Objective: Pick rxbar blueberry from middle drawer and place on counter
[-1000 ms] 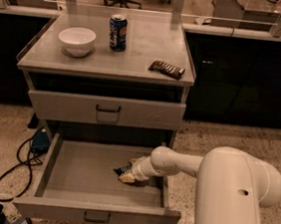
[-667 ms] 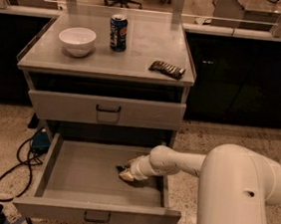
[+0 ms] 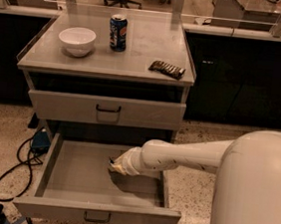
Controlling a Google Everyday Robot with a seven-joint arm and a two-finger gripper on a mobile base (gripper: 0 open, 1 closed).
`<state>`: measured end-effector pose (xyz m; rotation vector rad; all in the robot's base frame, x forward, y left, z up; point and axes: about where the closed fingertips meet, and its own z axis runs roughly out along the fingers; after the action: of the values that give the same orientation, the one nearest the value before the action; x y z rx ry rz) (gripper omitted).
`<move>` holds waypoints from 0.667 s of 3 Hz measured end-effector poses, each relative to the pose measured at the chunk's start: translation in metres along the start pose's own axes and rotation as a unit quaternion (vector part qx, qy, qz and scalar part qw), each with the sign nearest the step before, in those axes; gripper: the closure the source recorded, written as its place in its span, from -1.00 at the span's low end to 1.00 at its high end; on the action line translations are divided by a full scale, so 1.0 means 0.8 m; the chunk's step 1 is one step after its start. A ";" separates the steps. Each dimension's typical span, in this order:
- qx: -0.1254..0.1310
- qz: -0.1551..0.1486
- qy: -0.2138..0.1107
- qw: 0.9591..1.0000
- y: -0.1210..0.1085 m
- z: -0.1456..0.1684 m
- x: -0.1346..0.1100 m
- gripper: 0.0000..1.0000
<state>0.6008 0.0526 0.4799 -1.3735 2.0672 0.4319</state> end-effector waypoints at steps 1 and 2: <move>0.030 -0.001 0.009 1.000 -0.016 -0.074 -0.054 1.00; 0.055 -0.017 -0.006 0.998 -0.030 -0.112 -0.091 1.00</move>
Offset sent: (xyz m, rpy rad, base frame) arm 0.0025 -0.0075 0.0624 -0.0304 -0.0256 -0.0339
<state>0.6152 0.0432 0.5963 -1.3355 2.0238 0.3076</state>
